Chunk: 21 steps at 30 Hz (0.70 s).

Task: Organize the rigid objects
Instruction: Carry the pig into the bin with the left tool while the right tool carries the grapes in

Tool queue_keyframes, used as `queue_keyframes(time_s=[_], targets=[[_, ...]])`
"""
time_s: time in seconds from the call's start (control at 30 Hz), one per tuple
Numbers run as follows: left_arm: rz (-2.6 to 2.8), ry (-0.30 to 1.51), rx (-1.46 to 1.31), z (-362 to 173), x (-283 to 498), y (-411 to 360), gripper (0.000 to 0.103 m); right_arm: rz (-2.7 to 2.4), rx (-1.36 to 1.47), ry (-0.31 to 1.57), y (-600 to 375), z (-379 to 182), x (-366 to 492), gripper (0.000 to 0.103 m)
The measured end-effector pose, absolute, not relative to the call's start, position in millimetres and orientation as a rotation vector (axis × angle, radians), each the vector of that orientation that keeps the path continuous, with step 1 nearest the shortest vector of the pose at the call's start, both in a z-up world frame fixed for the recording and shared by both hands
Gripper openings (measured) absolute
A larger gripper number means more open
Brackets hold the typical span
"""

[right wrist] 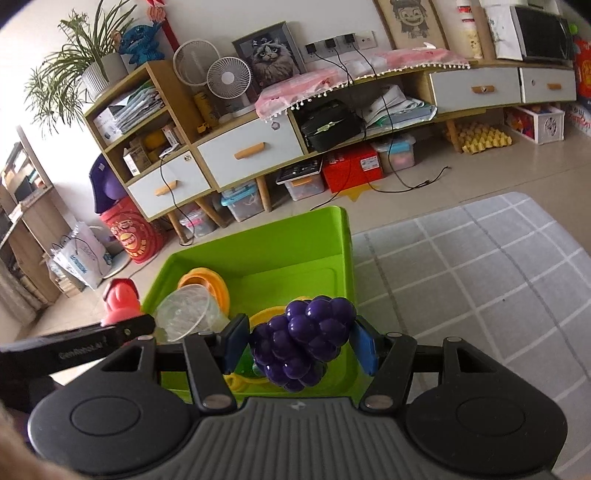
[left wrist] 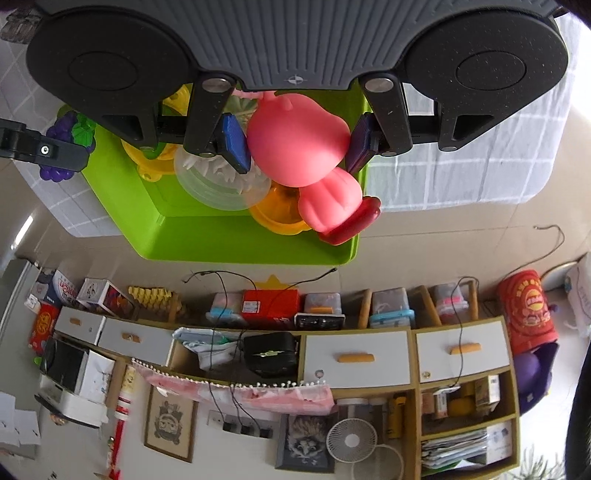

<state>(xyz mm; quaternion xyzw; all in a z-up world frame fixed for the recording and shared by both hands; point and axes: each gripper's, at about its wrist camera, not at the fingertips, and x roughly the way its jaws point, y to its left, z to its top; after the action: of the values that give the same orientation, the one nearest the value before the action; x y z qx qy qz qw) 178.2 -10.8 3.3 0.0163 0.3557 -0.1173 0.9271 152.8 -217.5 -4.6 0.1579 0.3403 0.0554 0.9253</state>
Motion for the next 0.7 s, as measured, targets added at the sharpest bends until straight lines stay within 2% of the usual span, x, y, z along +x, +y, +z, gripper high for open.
queue_keyframes(time_s=[0.7], targets=[[-0.403,0.684,0.001,-2,183,10,0.061,0.114,0.312,0.702,-216,-9,154,0.037]])
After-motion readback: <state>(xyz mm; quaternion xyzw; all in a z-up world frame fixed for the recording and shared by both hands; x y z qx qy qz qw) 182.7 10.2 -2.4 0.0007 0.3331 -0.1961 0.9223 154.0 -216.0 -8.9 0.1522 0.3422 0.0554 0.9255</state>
